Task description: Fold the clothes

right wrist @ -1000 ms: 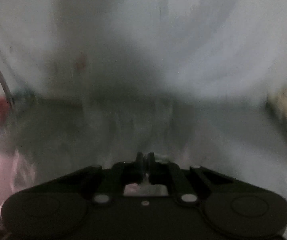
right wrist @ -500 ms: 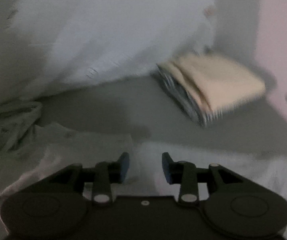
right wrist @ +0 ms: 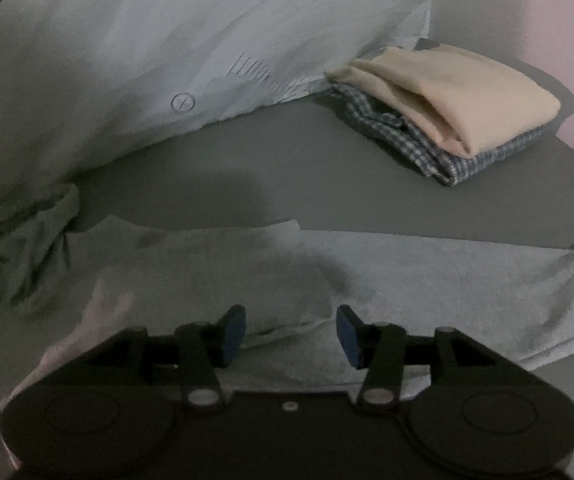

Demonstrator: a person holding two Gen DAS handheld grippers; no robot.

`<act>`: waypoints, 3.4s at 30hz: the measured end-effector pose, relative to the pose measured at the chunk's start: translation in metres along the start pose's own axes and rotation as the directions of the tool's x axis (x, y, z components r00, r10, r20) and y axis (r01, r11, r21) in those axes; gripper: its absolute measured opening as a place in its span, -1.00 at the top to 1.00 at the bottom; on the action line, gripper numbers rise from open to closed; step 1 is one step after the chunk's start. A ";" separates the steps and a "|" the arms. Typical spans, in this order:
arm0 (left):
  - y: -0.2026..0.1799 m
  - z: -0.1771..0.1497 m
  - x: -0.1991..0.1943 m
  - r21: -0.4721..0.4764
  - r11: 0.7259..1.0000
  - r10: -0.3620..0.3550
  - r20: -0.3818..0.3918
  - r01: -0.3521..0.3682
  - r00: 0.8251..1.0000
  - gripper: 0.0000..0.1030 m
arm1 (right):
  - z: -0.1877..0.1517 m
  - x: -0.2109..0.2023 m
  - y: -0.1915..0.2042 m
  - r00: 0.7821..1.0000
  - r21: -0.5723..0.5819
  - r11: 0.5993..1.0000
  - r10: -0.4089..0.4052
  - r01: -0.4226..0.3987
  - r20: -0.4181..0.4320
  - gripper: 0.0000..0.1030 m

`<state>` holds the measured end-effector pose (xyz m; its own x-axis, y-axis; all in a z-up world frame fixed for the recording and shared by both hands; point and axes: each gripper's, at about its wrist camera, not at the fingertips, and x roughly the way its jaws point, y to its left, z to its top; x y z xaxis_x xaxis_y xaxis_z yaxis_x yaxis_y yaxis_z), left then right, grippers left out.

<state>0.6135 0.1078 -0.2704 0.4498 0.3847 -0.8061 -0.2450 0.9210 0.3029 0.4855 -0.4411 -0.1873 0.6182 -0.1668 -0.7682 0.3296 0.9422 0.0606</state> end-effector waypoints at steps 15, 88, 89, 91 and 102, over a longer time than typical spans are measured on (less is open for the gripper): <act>0.061 0.026 -0.052 -0.238 0.911 -0.320 0.112 0.338 0.941 -0.86 | 0.005 0.006 0.068 0.995 -0.231 0.969 0.095 -0.092 0.004 0.00; 0.084 -0.113 -0.111 -0.181 0.819 -0.553 0.007 0.545 0.833 -0.14 | -0.132 -0.096 0.168 0.999 -0.443 0.895 0.039 -0.050 -0.034 -0.17; 0.077 -0.118 -0.114 -0.148 0.821 -0.558 -0.005 0.551 0.830 -0.14 | -0.136 -0.097 0.152 0.999 -0.404 0.914 0.003 -0.021 -0.046 -0.17; 0.064 -0.131 -0.118 -0.075 0.834 -0.551 -0.040 0.547 0.834 -0.14 | -0.146 -0.099 0.117 0.995 -0.313 0.949 -0.058 0.029 -0.085 -0.17; 0.037 -0.188 -0.140 0.170 0.874 -0.455 -0.045 0.456 0.889 -0.87 | -0.198 -0.135 0.020 0.990 -0.056 0.998 -0.030 0.023 -0.137 -0.73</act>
<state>0.3795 0.0765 -0.2417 0.4725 -0.0801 -0.8777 0.1368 0.9905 -0.0167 0.2676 -0.3427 -0.2083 0.5043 -0.1536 -0.8498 0.3034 0.9528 0.0078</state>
